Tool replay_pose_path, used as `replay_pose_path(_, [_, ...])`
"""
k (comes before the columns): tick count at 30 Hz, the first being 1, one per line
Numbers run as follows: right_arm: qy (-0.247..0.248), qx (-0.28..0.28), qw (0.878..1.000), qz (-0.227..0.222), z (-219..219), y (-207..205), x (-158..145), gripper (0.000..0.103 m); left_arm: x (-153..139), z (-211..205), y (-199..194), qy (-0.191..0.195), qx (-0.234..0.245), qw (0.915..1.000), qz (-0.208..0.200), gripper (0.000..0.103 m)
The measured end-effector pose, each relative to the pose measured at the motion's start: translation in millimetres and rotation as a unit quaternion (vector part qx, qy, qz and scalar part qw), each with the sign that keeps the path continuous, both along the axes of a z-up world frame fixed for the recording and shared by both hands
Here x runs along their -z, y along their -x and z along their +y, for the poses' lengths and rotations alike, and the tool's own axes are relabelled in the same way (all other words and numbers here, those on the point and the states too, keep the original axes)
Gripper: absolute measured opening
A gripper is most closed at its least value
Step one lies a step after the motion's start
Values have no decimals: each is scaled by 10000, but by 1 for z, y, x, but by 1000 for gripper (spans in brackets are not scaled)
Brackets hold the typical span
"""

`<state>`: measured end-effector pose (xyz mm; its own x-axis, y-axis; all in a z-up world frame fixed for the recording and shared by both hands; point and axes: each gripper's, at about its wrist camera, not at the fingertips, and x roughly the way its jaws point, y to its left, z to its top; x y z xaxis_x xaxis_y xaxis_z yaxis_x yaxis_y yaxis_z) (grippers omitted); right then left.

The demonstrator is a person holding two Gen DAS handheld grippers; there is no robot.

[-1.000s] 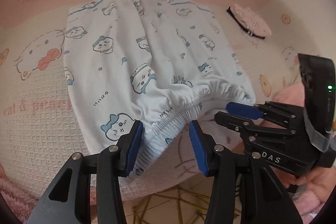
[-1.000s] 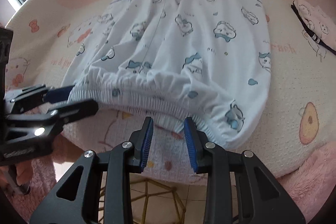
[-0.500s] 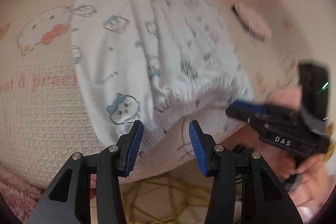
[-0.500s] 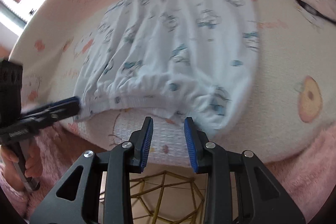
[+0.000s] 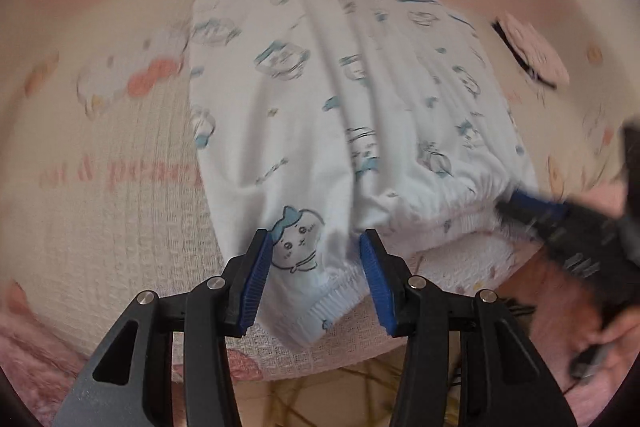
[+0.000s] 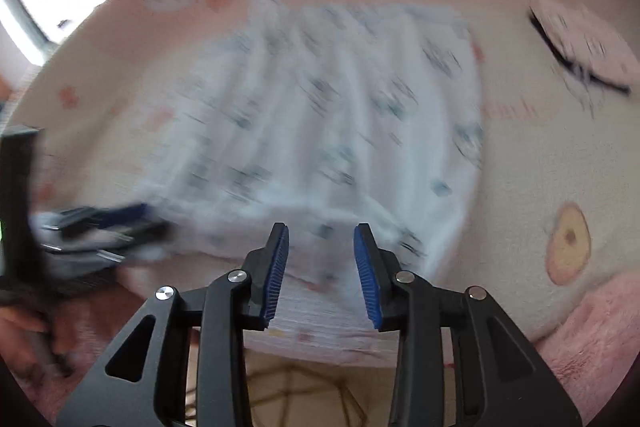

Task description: Fold clothes

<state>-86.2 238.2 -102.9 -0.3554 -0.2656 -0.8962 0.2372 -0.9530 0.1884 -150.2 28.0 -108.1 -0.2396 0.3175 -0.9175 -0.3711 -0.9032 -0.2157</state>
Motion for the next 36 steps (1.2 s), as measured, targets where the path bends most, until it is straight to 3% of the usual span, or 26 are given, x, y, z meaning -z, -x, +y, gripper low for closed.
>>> replay_pose_path(3, [-217, -66, 9996, -196, -4, 1, 7, 34, 3, -15, 4, -298, -396, 9986, -198, 48])
replay_pose_path(6, [-109, -146, 9998, -117, -12, -2, 2, 34, -6, -22, 3, -465, -530, 9975, 4, 48])
replay_pose_path(8, [34, -151, 9999, 13, -17, -4, -2, 34, -14, -23, 1, -1076, -476, 9931, -17, 48])
replay_pose_path(9, [106, -153, 9998, 78, -19, -5, -4, 35, -17, -21, 0, -1117, -425, 9928, 0, 48])
replay_pose_path(13, [-431, -353, 9984, -16, -44, -4, 11, 36, 1, -3, -4, -375, -273, 9989, -54, 48])
replay_pose_path(16, [-580, -388, 9973, -218, -52, -5, 16, 36, 10, -8, -6, -269, -417, 9985, -251, 48])
replay_pose_path(20, [-331, -327, 9989, 18, -66, -8, 5, 36, -5, -23, -7, -758, -652, 9950, -27, 48])
replay_pose_path(23, [-315, -555, 9975, 307, -98, -7, -1, 37, 9, -21, -6, -324, -637, 9972, -240, 48])
replay_pose_path(25, [-811, -736, 9940, 70, -112, -6, 14, 37, 19, -22, -7, -75, -626, 9973, -375, 48])
replay_pose_path(27, [-1101, -822, 9905, -6, -119, -11, 19, 37, 12, -27, -12, -174, -661, 9969, -389, 48])
replay_pose_path(29, [-1378, -902, 9863, -71, -126, -15, 23, 37, -5, -38, -10, -534, -685, 9953, -417, 48])
replay_pose_path(30, [-1186, -900, 9888, -53, -128, -16, 18, 37, -11, -38, -5, -649, -637, 9949, -446, 48])
replay_pose_path(32, [-806, -894, 9927, 19, -135, -12, 6, 37, -21, -31, 14, -491, -431, 9973, -330, 48])
replay_pose_path(36, [-970, -1195, 9877, 269, -161, 13, -7, 37, -41, -20, 59, -128, -134, 9998, -109, 48])
